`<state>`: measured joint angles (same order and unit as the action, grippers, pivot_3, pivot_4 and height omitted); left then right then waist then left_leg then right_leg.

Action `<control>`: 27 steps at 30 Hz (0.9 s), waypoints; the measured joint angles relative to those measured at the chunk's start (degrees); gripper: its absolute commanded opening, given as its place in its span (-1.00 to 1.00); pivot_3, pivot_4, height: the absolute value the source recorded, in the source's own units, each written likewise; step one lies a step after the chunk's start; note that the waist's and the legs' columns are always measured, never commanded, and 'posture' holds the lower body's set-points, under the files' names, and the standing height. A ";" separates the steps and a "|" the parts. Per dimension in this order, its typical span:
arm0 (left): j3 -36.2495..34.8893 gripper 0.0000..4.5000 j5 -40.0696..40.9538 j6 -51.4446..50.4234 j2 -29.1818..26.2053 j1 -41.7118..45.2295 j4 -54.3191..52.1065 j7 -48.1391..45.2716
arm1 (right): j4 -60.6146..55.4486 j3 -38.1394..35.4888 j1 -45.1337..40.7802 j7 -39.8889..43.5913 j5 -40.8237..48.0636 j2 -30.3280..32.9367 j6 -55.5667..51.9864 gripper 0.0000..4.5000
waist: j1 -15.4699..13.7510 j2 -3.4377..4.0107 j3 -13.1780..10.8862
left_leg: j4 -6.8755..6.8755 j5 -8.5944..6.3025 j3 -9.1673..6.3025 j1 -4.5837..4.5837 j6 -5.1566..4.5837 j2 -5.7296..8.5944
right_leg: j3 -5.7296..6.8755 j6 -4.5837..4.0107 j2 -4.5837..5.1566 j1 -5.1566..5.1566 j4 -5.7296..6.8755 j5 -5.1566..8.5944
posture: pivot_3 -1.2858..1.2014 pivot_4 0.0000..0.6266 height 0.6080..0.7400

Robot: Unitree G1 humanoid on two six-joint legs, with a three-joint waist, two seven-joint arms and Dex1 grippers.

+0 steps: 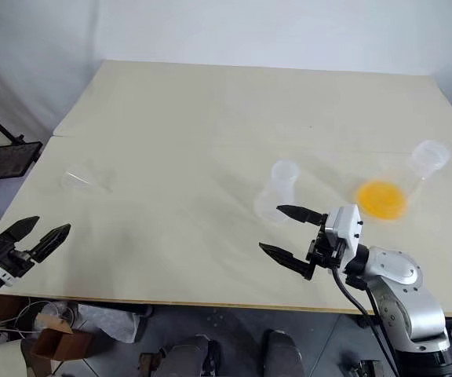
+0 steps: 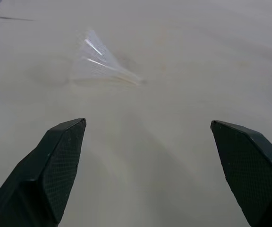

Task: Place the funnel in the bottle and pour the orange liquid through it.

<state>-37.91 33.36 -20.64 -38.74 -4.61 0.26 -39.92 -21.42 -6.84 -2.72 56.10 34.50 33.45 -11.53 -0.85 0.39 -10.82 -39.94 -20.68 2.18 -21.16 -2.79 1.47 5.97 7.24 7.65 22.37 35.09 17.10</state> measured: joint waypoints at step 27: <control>11.59 1.00 -11.31 10.37 -5.58 34.48 40.17 0.36 | -1.37 -0.47 4.09 -2.81 -1.19 -0.45 1.57 1.00 | -0.46 -0.07 0.03 | -0.04 0.04 0.08 0.01 -0.07 0.25 | 0.47 0.04 -0.13 0.13 0.42 -0.02 | 0.03 -0.52 1.00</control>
<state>-26.32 22.05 -10.27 -44.32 29.86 40.43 -39.56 -22.79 -7.31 1.37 53.29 33.31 33.00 -9.96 -1.31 0.32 -10.79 -39.98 -20.64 2.25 -21.15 -2.87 1.72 6.43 7.28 7.52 22.50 35.51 17.08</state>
